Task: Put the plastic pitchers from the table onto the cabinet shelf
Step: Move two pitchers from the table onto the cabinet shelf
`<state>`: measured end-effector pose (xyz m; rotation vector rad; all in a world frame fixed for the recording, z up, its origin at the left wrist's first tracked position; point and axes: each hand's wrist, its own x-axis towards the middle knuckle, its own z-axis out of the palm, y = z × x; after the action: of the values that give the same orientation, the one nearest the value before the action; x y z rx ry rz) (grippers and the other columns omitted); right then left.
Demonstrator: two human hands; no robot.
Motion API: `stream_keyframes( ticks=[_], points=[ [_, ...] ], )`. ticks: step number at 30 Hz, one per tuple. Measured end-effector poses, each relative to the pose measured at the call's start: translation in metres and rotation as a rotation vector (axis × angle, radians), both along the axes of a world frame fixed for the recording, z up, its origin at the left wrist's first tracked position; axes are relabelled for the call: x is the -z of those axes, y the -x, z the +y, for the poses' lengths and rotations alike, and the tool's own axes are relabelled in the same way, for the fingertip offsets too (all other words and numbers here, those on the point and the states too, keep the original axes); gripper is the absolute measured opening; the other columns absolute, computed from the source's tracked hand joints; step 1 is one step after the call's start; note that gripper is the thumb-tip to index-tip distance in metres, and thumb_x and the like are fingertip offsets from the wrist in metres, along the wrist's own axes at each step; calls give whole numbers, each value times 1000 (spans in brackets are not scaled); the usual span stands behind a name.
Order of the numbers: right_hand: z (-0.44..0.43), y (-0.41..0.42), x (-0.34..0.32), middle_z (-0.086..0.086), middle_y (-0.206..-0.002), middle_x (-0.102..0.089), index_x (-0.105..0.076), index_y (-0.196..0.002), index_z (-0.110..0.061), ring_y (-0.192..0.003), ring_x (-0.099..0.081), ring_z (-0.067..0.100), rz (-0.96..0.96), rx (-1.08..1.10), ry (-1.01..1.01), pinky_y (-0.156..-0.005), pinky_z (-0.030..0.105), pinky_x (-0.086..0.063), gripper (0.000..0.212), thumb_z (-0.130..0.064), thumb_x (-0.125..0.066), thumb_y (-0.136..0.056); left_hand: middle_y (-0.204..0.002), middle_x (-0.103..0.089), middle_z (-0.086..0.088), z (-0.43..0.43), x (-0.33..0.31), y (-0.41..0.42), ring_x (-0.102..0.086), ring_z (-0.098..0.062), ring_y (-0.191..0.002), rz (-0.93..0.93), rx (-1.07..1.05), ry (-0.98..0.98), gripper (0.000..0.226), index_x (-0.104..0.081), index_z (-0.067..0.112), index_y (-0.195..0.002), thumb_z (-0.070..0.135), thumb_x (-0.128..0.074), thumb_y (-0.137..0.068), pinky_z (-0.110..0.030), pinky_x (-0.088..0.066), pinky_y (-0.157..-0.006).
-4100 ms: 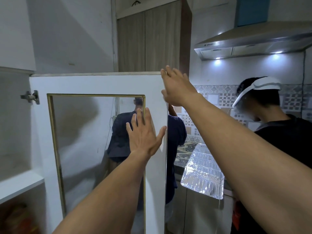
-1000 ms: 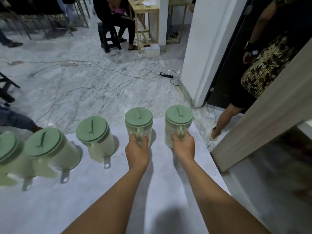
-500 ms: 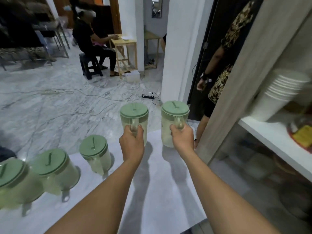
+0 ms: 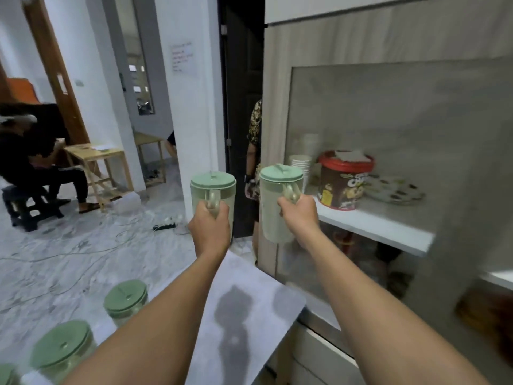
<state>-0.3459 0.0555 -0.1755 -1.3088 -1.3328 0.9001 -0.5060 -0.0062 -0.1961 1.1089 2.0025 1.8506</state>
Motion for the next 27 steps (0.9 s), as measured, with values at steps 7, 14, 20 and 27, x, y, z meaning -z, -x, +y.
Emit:
stream_keyframes(
  ticks=[7, 14, 20, 27],
  points=[
    [-75, -102, -67, 1, -67, -64, -64, -70, -17, -65, -59, 21, -3, 187, -103, -64, 31, -44, 14, -21, -64, -83, -73, -60, -2, -38, -73, -86, -53, -11, -63, 72, 200, -94, 23, -58, 11, -83, 32, -53, -92, -25, -34, -51],
    [-155, -218, -111, 2, -66, -65, -66, -72, -15, -60, -57, 20, -46, 362, -203, -59, 30, -43, 14, -25, -64, -83, -71, -60, 0, -87, -117, -196, -53, -8, -61, 88, 353, -208, 21, -60, 12, -81, 30, -58, -92, -21, -34, -50],
    [-218, -309, -126, -2, -62, -62, -64, -70, -17, -60, -57, 19, -39, 476, -226, -62, 32, -45, 13, -25, -64, -81, -66, -53, 5, -127, -138, -289, -45, -10, -58, 65, 436, -240, 23, -58, 9, -81, 31, -57, -90, -29, -28, -61],
    [-283, -412, -125, 2, -66, -65, -66, -72, -17, -63, -59, 22, -68, 631, -225, -64, 35, -48, 13, -27, -64, -80, -74, -59, 2, -177, -141, -401, -54, -8, -63, 11, 645, -254, 19, -59, 13, -83, 28, -56, -93, -23, -37, -51]
  ],
)
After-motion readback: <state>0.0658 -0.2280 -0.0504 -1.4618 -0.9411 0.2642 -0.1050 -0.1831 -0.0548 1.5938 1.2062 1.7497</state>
